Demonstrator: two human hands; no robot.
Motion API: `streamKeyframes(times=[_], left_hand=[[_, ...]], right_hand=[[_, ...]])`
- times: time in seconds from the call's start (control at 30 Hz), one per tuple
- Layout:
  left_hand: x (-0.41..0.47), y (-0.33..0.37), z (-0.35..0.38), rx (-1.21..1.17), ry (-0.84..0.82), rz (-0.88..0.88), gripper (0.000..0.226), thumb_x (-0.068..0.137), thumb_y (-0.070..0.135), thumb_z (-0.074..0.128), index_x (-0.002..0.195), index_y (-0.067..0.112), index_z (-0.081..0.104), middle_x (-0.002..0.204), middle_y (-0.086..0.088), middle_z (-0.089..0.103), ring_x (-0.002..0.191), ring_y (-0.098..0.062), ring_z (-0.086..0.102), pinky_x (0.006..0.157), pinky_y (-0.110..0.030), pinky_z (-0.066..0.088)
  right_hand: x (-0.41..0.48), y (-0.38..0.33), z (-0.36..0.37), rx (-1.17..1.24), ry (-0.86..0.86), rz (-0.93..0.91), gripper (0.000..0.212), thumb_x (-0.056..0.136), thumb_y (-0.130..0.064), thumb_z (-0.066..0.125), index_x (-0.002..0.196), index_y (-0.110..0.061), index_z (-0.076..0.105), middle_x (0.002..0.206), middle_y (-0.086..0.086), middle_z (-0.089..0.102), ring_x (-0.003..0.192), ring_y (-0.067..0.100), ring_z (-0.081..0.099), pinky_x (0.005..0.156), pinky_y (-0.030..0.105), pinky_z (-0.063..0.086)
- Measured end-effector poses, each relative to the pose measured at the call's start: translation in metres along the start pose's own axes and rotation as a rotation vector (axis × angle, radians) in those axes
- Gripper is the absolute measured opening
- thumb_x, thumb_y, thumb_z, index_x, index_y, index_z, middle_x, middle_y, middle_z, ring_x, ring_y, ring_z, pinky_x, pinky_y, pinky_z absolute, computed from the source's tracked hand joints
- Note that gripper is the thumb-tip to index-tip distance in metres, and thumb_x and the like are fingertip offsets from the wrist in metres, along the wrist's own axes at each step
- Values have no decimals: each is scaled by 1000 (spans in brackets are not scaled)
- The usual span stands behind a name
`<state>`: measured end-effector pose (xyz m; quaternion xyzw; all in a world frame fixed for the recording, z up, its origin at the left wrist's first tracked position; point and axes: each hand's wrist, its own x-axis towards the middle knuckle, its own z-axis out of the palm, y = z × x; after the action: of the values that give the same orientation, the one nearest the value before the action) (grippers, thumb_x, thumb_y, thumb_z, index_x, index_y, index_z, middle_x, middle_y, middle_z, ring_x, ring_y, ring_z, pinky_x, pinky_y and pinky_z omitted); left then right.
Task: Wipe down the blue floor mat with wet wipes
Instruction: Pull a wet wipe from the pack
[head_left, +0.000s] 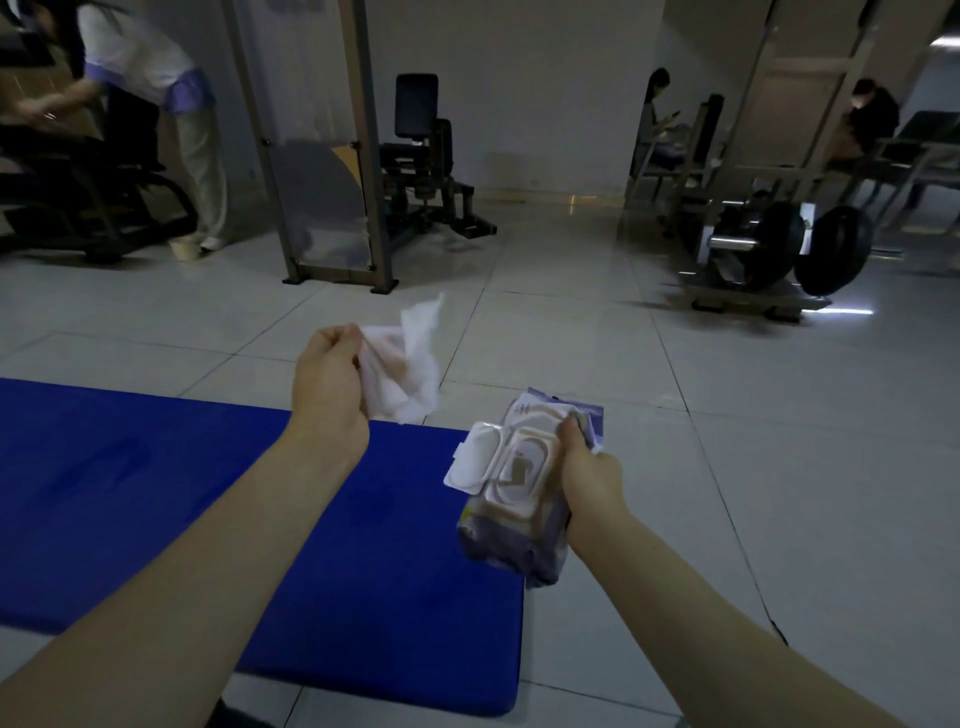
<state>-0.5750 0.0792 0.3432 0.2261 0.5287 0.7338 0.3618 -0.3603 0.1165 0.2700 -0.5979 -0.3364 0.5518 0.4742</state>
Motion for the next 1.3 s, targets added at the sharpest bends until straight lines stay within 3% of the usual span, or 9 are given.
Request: streamKeyframes(times=[0.13,0.27,0.4,0.53,0.67,0.87,1.0,1.13,1.3], left_hand=[[-16,-12,10,420,-9,121,19,107,33,47,107,17,57,100,-1,58,94,-20,58,75,-33,49],[-24,-15,15,427,-123,-134,18,107,29,49,98,18,60,109,-10,65,101,-26,62,95,-46,52],[-24,-11,16,468,-111,-153,14,107,30,50,102,18,56,96,-3,61,89,-21,60,79,-38,51],[-33,-6,9,641,-424,-89,25,96,38,67,94,13,66,90,-4,66,87,-24,62,81,-40,52],[-46,-19,8,1098,-783,0,38,77,47,84,107,33,64,109,9,61,98,-15,59,73,-29,44],[-54,-48,20,987,-647,182,37,75,42,87,85,24,55,87,9,64,80,-8,62,65,-23,44],[-49,-49,19,805,-530,133,40,76,44,85,76,15,57,84,0,71,84,-20,69,72,-39,56],[-44,-55,21,794,-396,160,30,85,37,79,75,16,60,77,4,67,78,-17,67,67,-33,51],[-45,-59,28,787,-419,84,22,93,36,72,89,15,66,89,1,67,85,-16,63,70,-30,49]], right_hand=[[0,2,-5,3,32,15,48,98,-57,53,113,-11,56,95,9,64,83,26,59,76,35,47],[-1,-3,-3,19,22,29,55,94,-59,58,116,-8,62,96,10,68,83,27,63,74,35,51],[-3,-5,-3,30,-4,20,48,94,-60,57,99,-13,62,91,8,68,83,27,64,73,34,52],[-3,-11,-4,51,19,26,41,94,-58,59,87,-18,59,87,7,67,80,25,63,76,36,53],[-5,-19,-3,44,18,43,42,96,-54,59,92,-13,62,81,7,65,75,25,62,70,36,52],[-12,-27,3,42,-78,132,46,93,-60,59,84,-15,55,79,10,64,71,29,61,56,36,46],[-13,-18,1,113,-279,101,65,77,-68,74,110,-13,69,98,14,76,93,37,72,87,53,58],[-18,-14,-3,35,-456,-6,53,73,-28,87,120,-15,68,105,12,77,99,32,74,95,52,56],[-20,-11,0,-108,-199,-66,43,74,-9,80,114,-14,64,98,12,74,89,32,72,76,44,61]])
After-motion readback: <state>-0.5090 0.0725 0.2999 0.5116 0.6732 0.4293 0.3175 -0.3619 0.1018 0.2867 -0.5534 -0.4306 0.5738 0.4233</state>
